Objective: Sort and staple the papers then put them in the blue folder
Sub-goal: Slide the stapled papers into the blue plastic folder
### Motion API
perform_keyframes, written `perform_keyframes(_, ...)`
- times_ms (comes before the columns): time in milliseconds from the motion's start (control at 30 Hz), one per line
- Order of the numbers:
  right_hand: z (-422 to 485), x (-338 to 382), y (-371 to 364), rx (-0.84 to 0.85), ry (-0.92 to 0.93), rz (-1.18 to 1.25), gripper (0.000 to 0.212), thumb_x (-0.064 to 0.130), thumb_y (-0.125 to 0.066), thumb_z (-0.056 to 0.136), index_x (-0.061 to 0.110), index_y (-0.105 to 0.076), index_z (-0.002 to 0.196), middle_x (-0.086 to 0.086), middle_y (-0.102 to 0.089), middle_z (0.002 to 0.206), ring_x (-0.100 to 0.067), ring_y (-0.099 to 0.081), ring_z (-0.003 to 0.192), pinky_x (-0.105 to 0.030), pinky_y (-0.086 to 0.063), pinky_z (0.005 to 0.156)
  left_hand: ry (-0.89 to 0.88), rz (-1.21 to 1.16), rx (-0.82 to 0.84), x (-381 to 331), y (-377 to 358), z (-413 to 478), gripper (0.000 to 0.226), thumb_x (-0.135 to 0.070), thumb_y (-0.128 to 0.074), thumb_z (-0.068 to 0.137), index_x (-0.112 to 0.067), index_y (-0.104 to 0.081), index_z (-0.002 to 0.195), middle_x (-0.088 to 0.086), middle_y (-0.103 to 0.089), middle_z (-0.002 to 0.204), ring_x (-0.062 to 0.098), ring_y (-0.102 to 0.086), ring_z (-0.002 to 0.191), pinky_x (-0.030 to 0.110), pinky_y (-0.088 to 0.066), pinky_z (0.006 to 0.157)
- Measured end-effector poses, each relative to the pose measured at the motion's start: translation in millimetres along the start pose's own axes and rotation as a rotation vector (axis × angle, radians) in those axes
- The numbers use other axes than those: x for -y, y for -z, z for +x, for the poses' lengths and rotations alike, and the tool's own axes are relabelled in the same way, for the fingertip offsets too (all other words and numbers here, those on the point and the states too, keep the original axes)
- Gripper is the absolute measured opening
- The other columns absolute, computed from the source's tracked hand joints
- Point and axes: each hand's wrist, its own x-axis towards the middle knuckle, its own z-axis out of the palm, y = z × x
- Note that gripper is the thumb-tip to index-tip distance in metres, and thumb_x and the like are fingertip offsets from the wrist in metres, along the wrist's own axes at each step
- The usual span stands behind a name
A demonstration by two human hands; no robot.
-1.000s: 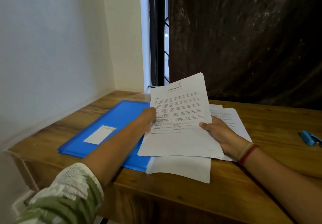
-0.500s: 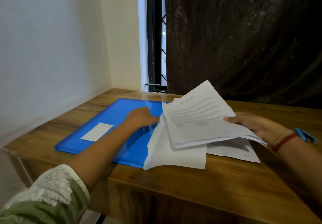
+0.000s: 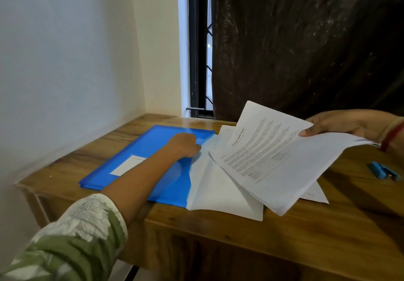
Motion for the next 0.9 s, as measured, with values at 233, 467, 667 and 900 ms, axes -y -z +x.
perform_keyframes(233, 19, 50, -60, -0.094, -0.084, -0.099, 0.019, 0.016, -0.067, 0.089, 0.006, -0.069, 0.106, -0.014, -0.075, 0.096, -0.036, -0.07, 0.092, -0.041, -0.06, 0.072, -0.031, -0.044, -0.024, -1, 20, 2, 0.033, -0.015, -0.043, 0.096, -0.013, -0.039, 0.063, 0.002, -0.045, 0.066, 0.016, -0.047, 0.061, 0.025, -0.033, 0.049)
perform_keyframes(467, 61, 49, -123, -0.16, -0.068, 0.039, 0.031, 0.012, -0.06, 0.094, 0.005, -0.058, 0.124, -0.011, -0.064, 0.12, -0.032, -0.06, 0.11, -0.043, -0.048, 0.1, -0.017, -0.023, -0.05, -1, 20, -6, 0.03, -0.005, -0.042, 0.092, -0.01, -0.039, 0.063, 0.002, -0.044, 0.065, 0.013, -0.04, 0.053, 0.023, -0.032, 0.047)
perform_keyframes(667, 69, 25, -144, -0.257, -0.075, 0.19, 0.039, 0.017, -0.061, 0.094, 0.009, -0.051, 0.131, -0.013, -0.063, 0.12, -0.033, -0.063, 0.103, -0.041, -0.054, 0.091, -0.034, 0.063, -0.026, 9, 33, -9, 0.027, 0.003, -0.047, 0.086, -0.009, -0.041, 0.063, 0.014, -0.061, 0.076, 0.034, -0.064, 0.077, 0.038, -0.052, 0.063)
perform_keyframes(900, 65, 28, -162, -0.306, 0.021, 0.213, 0.036, 0.021, -0.052, 0.099, 0.011, -0.05, 0.135, -0.007, -0.062, 0.12, -0.026, -0.064, 0.091, -0.034, -0.055, 0.078, -0.075, 0.049, -0.005, 14, 41, -14, 0.02, 0.008, -0.047, 0.084, -0.002, -0.059, 0.096, 0.013, -0.063, 0.096, 0.033, -0.064, 0.093, 0.04, -0.056, 0.073)
